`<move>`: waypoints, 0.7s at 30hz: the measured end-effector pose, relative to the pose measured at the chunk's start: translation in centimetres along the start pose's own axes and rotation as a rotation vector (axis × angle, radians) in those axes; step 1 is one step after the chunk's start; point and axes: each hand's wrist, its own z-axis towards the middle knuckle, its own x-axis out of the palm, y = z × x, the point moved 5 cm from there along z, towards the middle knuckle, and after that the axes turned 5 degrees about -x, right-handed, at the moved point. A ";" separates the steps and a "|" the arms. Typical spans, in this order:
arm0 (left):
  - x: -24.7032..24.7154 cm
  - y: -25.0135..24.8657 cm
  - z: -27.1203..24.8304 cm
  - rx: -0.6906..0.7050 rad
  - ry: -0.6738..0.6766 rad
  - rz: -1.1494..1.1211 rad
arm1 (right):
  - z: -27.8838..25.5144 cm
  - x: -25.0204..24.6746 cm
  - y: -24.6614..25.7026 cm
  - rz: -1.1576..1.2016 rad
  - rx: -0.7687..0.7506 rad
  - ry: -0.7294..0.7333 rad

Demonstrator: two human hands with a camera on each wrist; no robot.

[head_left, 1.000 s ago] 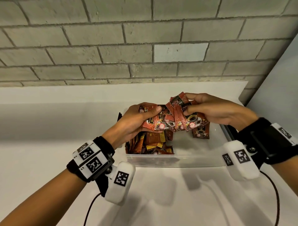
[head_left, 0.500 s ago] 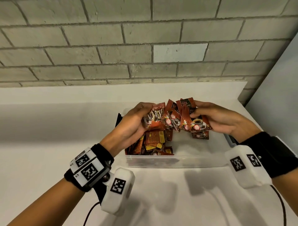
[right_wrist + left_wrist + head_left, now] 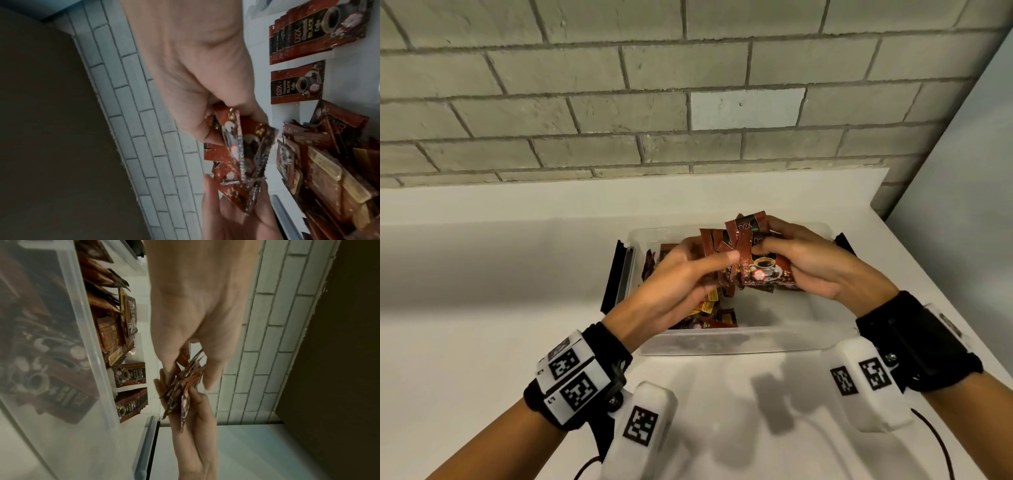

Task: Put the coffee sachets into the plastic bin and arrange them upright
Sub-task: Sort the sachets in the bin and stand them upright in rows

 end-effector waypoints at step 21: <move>3.0 1.7 0.6 0.053 0.087 0.017 | -1.9 4.6 2.1 -0.805 -0.536 -0.045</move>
